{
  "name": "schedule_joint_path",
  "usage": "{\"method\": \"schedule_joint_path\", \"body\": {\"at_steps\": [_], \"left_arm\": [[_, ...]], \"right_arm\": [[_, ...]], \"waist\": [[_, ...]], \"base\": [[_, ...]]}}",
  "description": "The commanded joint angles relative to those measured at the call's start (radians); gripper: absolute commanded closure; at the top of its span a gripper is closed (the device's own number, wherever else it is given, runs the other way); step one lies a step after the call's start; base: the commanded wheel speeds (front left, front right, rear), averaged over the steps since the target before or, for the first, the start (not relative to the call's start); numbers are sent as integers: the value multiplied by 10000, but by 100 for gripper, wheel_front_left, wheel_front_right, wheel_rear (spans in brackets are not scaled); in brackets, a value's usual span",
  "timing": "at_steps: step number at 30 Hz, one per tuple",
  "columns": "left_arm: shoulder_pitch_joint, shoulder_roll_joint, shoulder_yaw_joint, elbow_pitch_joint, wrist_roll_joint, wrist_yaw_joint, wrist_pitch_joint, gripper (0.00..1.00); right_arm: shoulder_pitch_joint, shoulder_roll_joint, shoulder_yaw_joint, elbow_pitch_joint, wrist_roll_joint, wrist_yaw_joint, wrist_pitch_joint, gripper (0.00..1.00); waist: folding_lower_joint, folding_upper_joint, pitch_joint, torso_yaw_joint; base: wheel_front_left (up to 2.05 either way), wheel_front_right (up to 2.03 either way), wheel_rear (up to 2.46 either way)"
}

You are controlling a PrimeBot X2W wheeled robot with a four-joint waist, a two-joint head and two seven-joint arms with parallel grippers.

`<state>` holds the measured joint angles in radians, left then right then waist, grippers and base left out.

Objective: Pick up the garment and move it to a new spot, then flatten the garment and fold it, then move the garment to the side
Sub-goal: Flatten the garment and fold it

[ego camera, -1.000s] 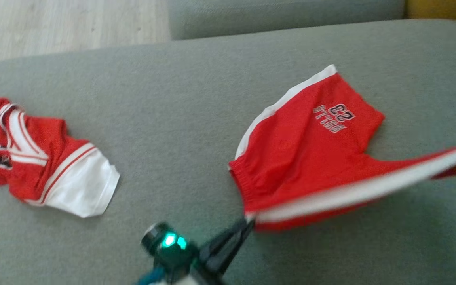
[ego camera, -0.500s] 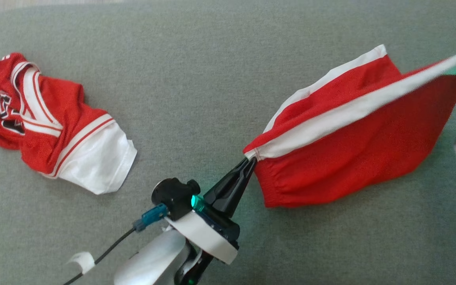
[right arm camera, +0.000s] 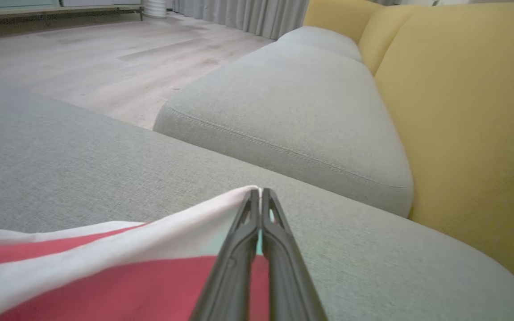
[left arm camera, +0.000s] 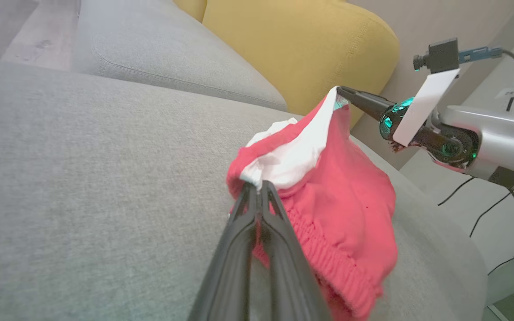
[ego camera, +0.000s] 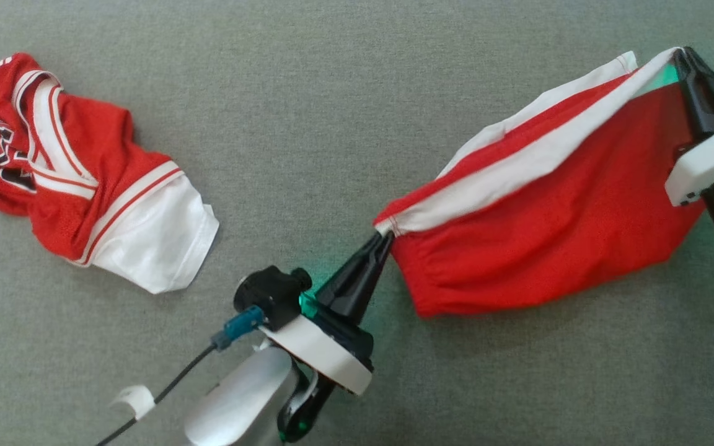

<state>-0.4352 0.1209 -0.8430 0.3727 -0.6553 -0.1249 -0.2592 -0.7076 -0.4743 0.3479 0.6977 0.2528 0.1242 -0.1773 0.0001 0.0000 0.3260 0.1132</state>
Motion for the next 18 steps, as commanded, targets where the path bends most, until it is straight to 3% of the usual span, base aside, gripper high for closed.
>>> {"method": "schedule_joint_path", "body": {"at_steps": [1,2,3,4,5,6,7,8,9,10,15,18], "left_arm": [[-314,-15,529,-249,179,-57,-26,100],[-314,-33,593,-246,239,-57,-26,100],[-316,-51,712,-247,328,-57,-26,83],[-308,-76,819,-243,410,-57,-26,81],[-293,-104,909,-234,472,-57,-26,79],[-293,-104,909,-234,472,-57,-26,79],[-276,-134,1013,-215,543,-57,-26,65],[-252,-170,1083,-203,588,-57,-26,55],[-210,-213,1138,-191,557,-57,-26,31],[-183,-240,1208,-153,569,-57,-26,0],[140,-375,2008,-246,1173,-47,-26,0],[468,-453,2599,-589,1959,249,-26,0]], "right_arm": [[-336,-8,335,196,284,65,-285,100],[-463,42,463,401,423,65,-376,100],[-584,82,563,596,552,65,-462,100],[-690,131,674,749,684,65,-548,85],[-776,174,774,886,830,65,-618,59],[-776,174,774,886,830,65,-618,59],[-858,190,827,983,951,65,-691,0],[-900,217,878,1019,1098,65,-752,0],[-898,217,939,1041,1259,65,-792,0],[-864,166,1010,1053,1392,65,-815,0],[-299,-334,1039,797,1920,65,-840,0],[147,-639,1041,1034,2407,65,-842,0]], "waist": [[-1,0,42,21],[-1,0,60,31],[-1,0,76,44],[-1,0,91,57],[-1,0,100,68],[-1,0,100,68],[-1,0,103,83],[-1,0,94,102],[-1,0,80,122],[-1,0,60,141],[-1,0,-95,192],[-1,0,-166,278]], "base": [[0,0,0],[0,0,0],[0,0,0],[0,0,0],[0,0,0],[0,0,0],[0,0,0],[0,0,0],[0,0,0],[0,0,0],[0,0,0],[0,0,0]]}}
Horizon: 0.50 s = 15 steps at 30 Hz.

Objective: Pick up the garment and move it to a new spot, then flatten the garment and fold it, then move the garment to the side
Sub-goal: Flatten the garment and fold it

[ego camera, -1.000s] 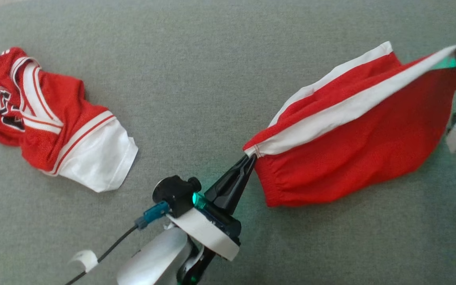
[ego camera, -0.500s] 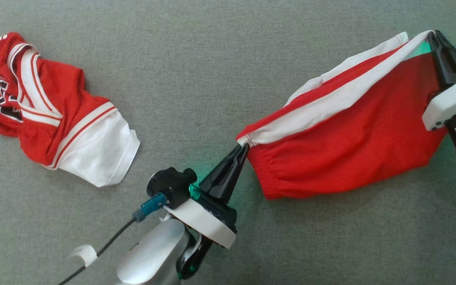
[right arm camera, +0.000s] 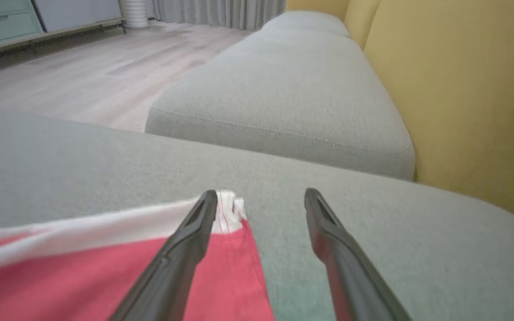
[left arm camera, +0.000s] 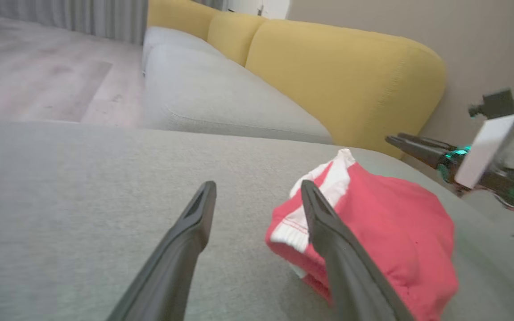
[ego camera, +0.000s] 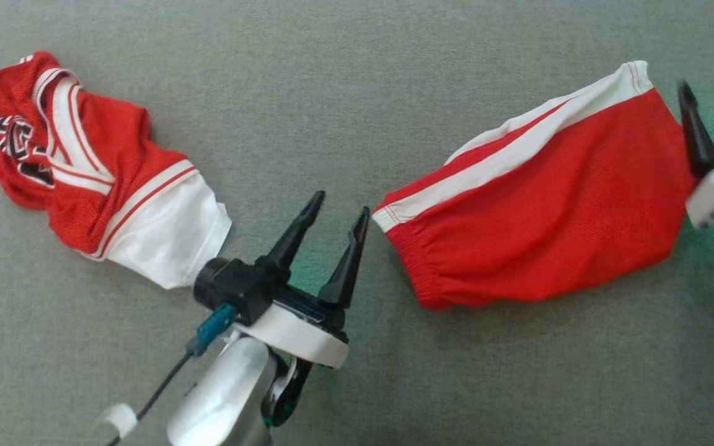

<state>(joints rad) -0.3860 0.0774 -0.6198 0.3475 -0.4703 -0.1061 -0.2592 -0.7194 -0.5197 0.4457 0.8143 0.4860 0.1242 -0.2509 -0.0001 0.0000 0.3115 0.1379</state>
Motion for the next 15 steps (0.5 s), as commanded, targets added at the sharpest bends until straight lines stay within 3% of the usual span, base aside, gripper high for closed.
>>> {"method": "schedule_joint_path", "body": {"at_steps": [1,8,15], "left_arm": [[98,-40,564,-521,461,249,-26,0],[1311,-223,1680,-2625,2538,1642,-26,0],[2201,-264,1578,-3712,3589,2261,-26,0]], "right_arm": [[377,-271,78,48,254,65,-99,0],[526,-532,426,867,1655,65,830,0],[748,-378,384,1746,3131,65,1627,0]], "waist": [[1,0,-35,73],[1,0,49,440],[1,0,132,961]], "base": [[0,0,0],[0,0,0],[0,0,0]]}}
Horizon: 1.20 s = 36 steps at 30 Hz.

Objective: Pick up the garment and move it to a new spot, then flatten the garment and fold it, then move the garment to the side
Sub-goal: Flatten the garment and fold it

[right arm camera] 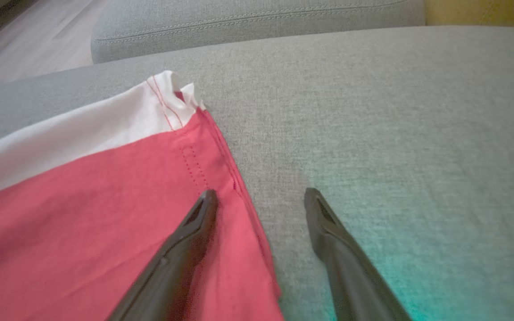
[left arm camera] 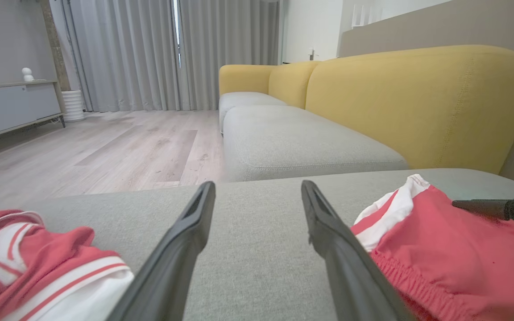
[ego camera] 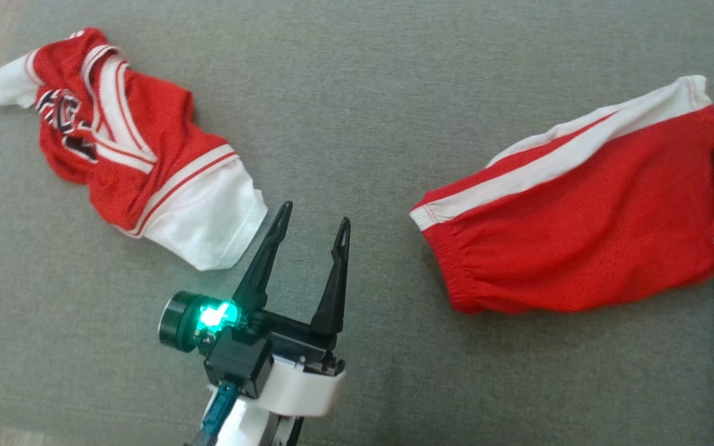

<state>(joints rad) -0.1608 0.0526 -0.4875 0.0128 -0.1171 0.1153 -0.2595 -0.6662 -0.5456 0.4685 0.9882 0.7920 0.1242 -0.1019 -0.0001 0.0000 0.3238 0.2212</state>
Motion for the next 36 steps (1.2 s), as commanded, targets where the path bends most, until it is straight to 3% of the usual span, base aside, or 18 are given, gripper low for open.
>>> {"method": "schedule_joint_path", "body": {"at_steps": [1,2,4,9,14,18,27,33,36], "left_arm": [[18,-18,220,-390,95,70,-22,0],[72,-19,195,-400,127,89,-22,0],[169,-20,193,-385,140,124,-22,0],[333,-22,301,-318,87,129,-22,0],[459,-23,443,-186,-142,-143,-22,0],[540,-23,512,-106,-173,-306,-22,0],[623,-23,523,80,-182,-494,-22,0],[764,-23,538,258,-185,-563,-22,0],[971,-24,541,371,-225,-626,-22,0]], "right_arm": [[282,-83,201,49,248,65,277,0],[353,-46,253,35,427,65,377,11],[462,-26,381,-29,725,65,559,100],[476,-200,867,-125,787,65,351,100],[380,-303,1391,374,210,65,-308,100],[312,-483,1565,904,-56,65,-701,100],[-84,-699,1500,1507,-386,65,-1374,100],[-393,-607,1210,755,-694,65,-1585,100],[-235,-444,466,-624,-1256,65,-1594,100]], "waist": [[1,0,5,189],[1,0,-13,236],[1,0,-76,272],[1,0,-415,-2],[1,0,-1018,-750],[1,0,-1351,-1382],[1,0,-1499,-2099],[1,0,-1787,-2227],[1,0,-2113,-2207]], "base": [[0,0,0],[0,0,0],[0,0,0],[0,0,0],[0,0,0],[0,0,0],[0,0,0],[0,0,0],[0,0,0]]}}
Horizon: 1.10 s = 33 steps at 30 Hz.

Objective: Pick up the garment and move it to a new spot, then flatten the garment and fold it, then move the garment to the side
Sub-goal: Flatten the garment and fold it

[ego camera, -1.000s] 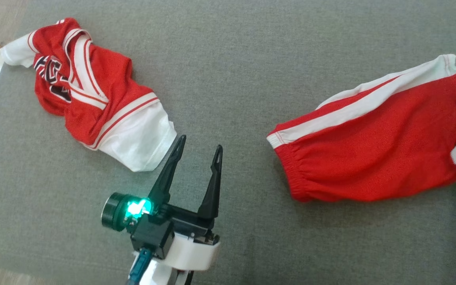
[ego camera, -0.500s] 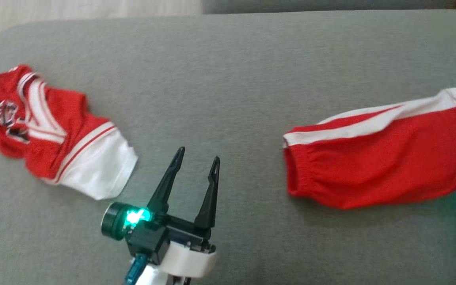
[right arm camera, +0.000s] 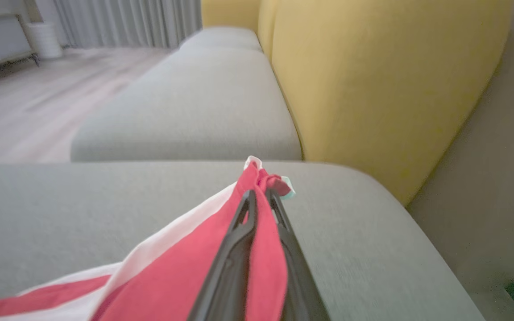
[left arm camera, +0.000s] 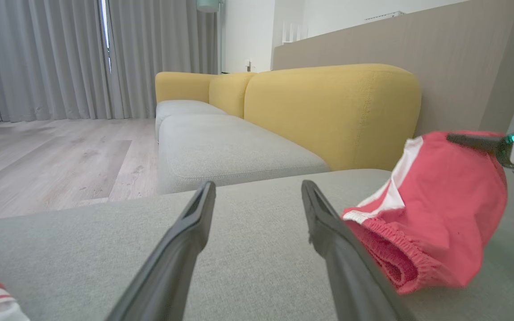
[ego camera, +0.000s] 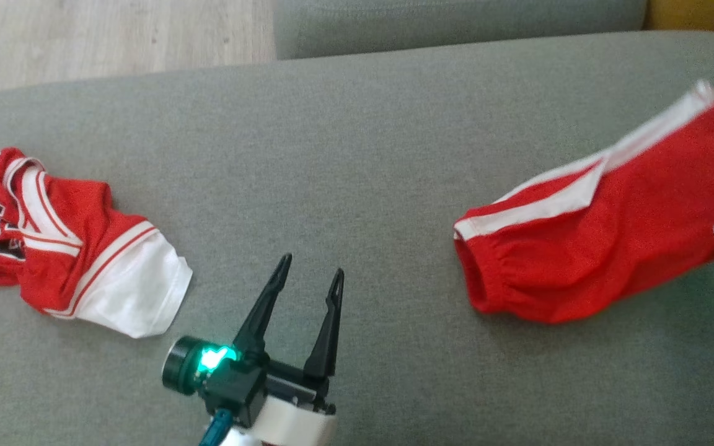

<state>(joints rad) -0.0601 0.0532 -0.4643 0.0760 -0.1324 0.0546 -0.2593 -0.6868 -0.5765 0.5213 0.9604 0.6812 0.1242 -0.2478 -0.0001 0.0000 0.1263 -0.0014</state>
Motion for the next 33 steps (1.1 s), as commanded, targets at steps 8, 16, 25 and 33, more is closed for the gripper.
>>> {"method": "schedule_joint_path", "body": {"at_steps": [8,16,25,33], "left_arm": [[285,-29,249,-46,-102,-213,-24,0],[413,-30,147,41,-117,-363,-24,0],[283,-30,-25,93,-265,-370,-24,0],[513,-30,161,162,-287,-307,-24,0]], "right_arm": [[1711,1319,-1115,-3118,-1710,65,-137,100],[3481,2839,-578,-4447,-2604,65,114,100],[3855,4197,-242,-2967,-2628,65,105,64],[4058,4656,253,-2841,-1943,65,-87,0]], "waist": [[1,0,-636,414],[1,0,-668,996],[1,0,-622,1446],[1,0,-1126,1275]], "base": [[0,0,0],[0,0,0],[0,0,0],[0,0,0]]}}
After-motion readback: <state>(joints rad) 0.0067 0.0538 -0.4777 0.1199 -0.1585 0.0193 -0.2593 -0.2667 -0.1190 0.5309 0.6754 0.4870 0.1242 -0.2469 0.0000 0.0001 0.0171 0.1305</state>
